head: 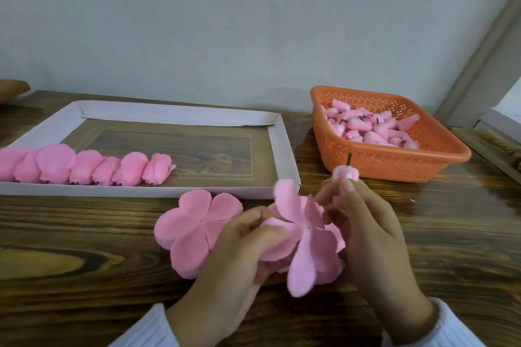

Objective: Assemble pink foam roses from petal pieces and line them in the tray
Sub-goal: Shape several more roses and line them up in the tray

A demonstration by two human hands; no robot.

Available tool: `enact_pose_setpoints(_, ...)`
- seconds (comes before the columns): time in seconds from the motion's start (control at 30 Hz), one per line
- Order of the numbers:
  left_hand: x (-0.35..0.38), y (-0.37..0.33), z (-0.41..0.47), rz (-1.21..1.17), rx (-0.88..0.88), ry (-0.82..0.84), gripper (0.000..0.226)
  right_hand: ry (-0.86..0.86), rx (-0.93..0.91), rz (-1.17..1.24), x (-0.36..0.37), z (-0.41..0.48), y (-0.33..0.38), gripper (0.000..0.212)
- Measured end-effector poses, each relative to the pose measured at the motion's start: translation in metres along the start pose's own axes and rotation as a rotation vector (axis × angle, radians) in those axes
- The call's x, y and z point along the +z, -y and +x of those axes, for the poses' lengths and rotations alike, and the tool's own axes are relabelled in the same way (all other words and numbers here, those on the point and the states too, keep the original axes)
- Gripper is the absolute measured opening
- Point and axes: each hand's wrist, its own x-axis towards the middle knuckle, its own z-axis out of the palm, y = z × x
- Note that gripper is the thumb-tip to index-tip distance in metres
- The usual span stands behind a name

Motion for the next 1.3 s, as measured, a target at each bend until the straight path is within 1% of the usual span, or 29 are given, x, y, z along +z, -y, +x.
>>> enact_pose_setpoints(0.07, 0.0, -0.002, 0.001, -0.19, -0.061, -0.004, 0.017, -0.021, 0.066, -0.051, 0.0, 0.001, 0.0, 0.045)
enact_pose_setpoints(0.13, -0.001, -0.003, 0.002, -0.344, -0.099, -0.09, 0.012, -0.016, 0.133, -0.046, -0.002, 0.002, 0.002, 0.051)
enact_pose_setpoints(0.2, 0.0, -0.004, 0.003, -0.367, -0.073, -0.144, 0.015, -0.004, 0.115, -0.062, -0.003, 0.003, 0.005, 0.054)
enact_pose_setpoints(0.27, -0.003, -0.004, 0.006, -0.372, -0.035, -0.188, 0.017, 0.005, 0.046, -0.083, -0.003, 0.004, 0.007, 0.055)
enact_pose_setpoints(0.33, -0.007, -0.005, 0.008, -0.421, -0.02, -0.221, 0.022, 0.03, -0.007, -0.104, -0.004, 0.004, 0.008, 0.051)
enact_pose_setpoints(0.47, -0.01, -0.007, 0.013, -0.536, -0.007, -0.263, 0.053, 0.098, 0.0, -0.075, -0.002, 0.003, 0.006, 0.026)
enact_pose_setpoints(0.5, -0.011, -0.008, 0.013, -0.553, -0.007, -0.273, 0.057, 0.1, 0.013, -0.065, -0.002, 0.003, 0.005, 0.028)
enact_pose_setpoints(0.53, -0.011, -0.009, 0.013, -0.572, -0.015, -0.266, 0.057, 0.101, 0.021, -0.059, -0.002, 0.003, 0.004, 0.035)
enact_pose_setpoints(0.6, -0.012, -0.01, 0.011, -0.623, -0.064, -0.212, 0.048, 0.12, 0.008, -0.057, -0.002, 0.002, 0.003, 0.043)
enact_pose_setpoints(0.67, -0.011, -0.011, 0.009, -0.687, -0.135, -0.162, 0.039, 0.165, -0.004, -0.038, -0.001, 0.002, 0.004, 0.04)
enact_pose_setpoints(0.7, -0.011, -0.012, 0.008, -0.709, -0.162, -0.143, 0.037, 0.182, -0.007, -0.015, -0.001, 0.002, 0.004, 0.038)
enact_pose_setpoints(0.8, -0.011, -0.013, 0.007, -0.714, -0.186, -0.13, 0.04, 0.206, -0.01, 0.064, 0.0, 0.001, 0.004, 0.038)
enact_pose_setpoints(0.83, -0.011, -0.013, 0.006, -0.716, -0.186, -0.132, 0.041, 0.221, 0.024, 0.128, 0.0, 0.001, 0.003, 0.041)
enact_pose_setpoints(0.93, -0.011, -0.013, 0.007, -0.723, -0.176, -0.153, 0.039, 0.238, 0.242, 0.439, 0.002, 0.001, 0.001, 0.048)
enact_pose_setpoints(0.97, -0.011, -0.013, 0.008, -0.718, -0.177, -0.162, 0.039, 0.226, 0.294, 0.47, 0.003, 0.001, 0.0, 0.047)
enact_pose_setpoints(1.03, -0.01, -0.012, 0.008, -0.696, -0.179, -0.177, 0.039, 0.217, 0.346, 0.398, 0.004, 0.0, 0.001, 0.037)
enact_pose_setpoints(1.07, -0.01, -0.011, 0.008, -0.686, -0.175, -0.187, 0.039, 0.221, 0.334, 0.324, 0.004, -0.001, 0.002, 0.032)
enact_pose_setpoints(1.13, -0.01, -0.011, 0.008, -0.674, -0.16, -0.202, 0.038, 0.222, 0.218, 0.122, 0.005, -0.004, 0.005, 0.022)
enact_pose_setpoints(1.17, -0.01, -0.01, 0.008, -0.672, -0.151, -0.202, 0.038, 0.208, 0.126, 0.009, 0.005, -0.005, 0.007, 0.015)
enact_pose_setpoints(1.2, -0.011, -0.011, 0.008, -0.675, -0.143, -0.2, 0.038, 0.194, 0.035, -0.092, 0.006, -0.006, 0.008, 0.013)
enact_pose_setpoints(1.23, -0.011, -0.01, 0.008, -0.677, -0.136, -0.202, 0.039, 0.178, -0.038, -0.181, 0.007, -0.008, 0.006, 0.018)
enact_pose_setpoints(1.3, -0.011, -0.009, 0.008, -0.675, -0.12, -0.223, 0.043, 0.154, -0.11, -0.302, 0.009, -0.01, 0.004, 0.024)
